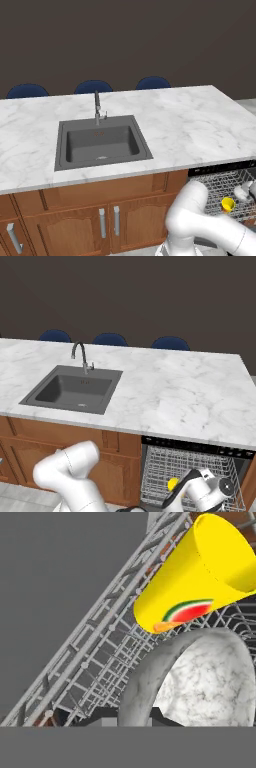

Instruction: Pick up the cup and bowl from the counter, place them in the dishwasher, and close the dishwasher door.

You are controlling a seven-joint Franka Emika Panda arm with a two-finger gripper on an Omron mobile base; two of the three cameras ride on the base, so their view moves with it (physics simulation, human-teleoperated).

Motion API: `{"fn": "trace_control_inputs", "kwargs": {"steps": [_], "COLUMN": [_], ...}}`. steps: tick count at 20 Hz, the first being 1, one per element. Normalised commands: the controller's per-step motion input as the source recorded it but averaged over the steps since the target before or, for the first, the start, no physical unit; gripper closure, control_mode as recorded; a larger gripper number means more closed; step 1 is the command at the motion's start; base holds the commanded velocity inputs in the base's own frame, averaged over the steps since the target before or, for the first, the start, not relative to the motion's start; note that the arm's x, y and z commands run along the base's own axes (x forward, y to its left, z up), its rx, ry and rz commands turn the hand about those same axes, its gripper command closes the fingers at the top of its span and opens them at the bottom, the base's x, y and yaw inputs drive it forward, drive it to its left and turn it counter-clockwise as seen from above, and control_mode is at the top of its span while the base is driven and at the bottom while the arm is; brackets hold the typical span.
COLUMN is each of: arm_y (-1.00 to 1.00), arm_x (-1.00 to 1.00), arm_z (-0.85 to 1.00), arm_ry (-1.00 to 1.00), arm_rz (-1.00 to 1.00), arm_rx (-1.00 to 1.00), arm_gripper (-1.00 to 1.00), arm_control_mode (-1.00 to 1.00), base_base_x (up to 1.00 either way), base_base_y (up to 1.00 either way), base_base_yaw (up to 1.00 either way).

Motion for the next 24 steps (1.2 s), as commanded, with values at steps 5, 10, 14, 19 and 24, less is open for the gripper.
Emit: {"fn": "trace_control_inputs", "kwargs": {"steps": [5,10,14,19,24], "arm_y": [-0.24,-0.20,-0.19,-0.15,-0.12], "arm_x": [0.00,0.02,0.07,0.06,0.02], "arm_z": [-0.54,-0.48,-0.59,-0.60,-0.63], "arm_ry": [0.00,0.00,0.00,0.00,0.00], "arm_rz": [0.02,0.01,0.01,0.02,0.03], "arm_rx": [0.00,0.00,0.00,0.00,0.00], "arm_gripper": [1.00,1.00,1.00,1.00,1.00], "arm_control_mode": [-1.00,-1.00,-1.00,-1.00,-1.00], "base_base_x": [0.00,0.00,0.00,0.00,0.00], "base_base_y": [0.00,0.00,0.00,0.00,0.00], "base_base_yaw": [0.00,0.00,0.00,0.00,0.00]}}
